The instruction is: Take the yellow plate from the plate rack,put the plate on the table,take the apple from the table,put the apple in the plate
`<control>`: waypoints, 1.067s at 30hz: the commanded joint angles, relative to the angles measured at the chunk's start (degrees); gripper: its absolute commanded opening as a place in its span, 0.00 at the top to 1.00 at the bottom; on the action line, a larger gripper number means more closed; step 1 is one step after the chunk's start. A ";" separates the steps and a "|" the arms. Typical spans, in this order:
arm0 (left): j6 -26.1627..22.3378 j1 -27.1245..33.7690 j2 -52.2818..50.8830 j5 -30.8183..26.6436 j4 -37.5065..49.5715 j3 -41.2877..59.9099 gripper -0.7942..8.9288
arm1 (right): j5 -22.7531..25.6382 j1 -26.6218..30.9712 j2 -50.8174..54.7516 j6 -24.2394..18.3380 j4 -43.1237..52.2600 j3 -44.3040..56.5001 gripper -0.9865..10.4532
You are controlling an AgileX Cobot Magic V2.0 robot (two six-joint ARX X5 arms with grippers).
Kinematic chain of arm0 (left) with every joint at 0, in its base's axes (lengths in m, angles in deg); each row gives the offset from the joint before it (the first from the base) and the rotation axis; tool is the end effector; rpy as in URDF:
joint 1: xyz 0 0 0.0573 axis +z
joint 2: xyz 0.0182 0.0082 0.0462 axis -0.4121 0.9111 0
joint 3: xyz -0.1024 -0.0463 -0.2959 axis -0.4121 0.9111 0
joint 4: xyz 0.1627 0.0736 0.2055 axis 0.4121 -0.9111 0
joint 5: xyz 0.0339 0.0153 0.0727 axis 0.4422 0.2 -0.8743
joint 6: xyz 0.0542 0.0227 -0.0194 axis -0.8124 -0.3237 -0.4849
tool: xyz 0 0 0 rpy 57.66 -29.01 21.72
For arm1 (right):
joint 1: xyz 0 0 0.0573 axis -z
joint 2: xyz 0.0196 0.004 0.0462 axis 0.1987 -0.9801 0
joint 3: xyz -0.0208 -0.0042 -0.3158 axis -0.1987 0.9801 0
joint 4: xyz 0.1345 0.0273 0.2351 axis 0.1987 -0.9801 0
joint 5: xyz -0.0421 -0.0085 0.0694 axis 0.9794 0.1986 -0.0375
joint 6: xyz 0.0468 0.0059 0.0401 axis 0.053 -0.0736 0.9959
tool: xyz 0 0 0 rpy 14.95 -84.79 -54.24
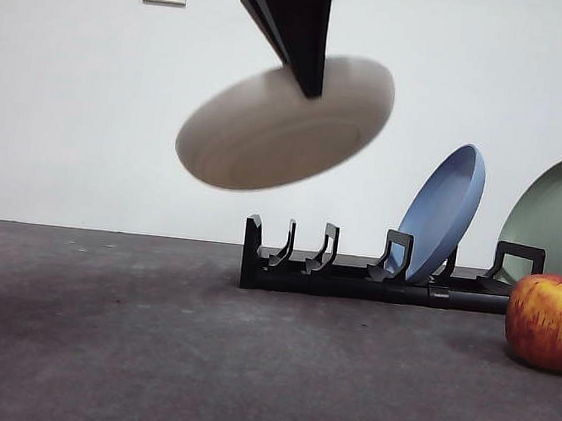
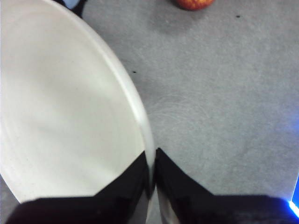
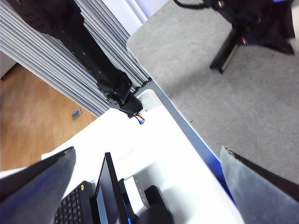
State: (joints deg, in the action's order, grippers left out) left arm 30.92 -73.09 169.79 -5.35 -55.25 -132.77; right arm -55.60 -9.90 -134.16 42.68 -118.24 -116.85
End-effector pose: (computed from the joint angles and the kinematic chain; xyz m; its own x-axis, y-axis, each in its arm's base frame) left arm 0.2614 -0.2947 0.3733 0.3367 -0.3029 -0.8916 0.9166 0.3220 0.2367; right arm 0.0558 0.0569 0.4526 0.1132 0.8770 -0.4669 -0.8048 0.3565 0.4746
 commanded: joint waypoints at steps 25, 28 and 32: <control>5.35 -16.17 0.81 -17.88 21.49 32.15 0.92 | 0.09 -0.09 0.24 -1.66 -0.42 -0.17 0.39; 5.81 -16.61 0.81 -17.94 22.36 33.79 0.92 | 0.09 -0.09 0.24 -1.66 -0.44 -0.17 0.39; 6.64 -16.59 0.81 -17.49 24.20 36.06 0.92 | 0.09 -0.09 0.24 -1.66 -0.48 -0.17 0.39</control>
State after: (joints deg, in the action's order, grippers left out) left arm 35.92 -89.50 170.05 -23.17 -30.95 -97.51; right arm -55.55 -9.90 -134.03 41.80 -118.24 -116.85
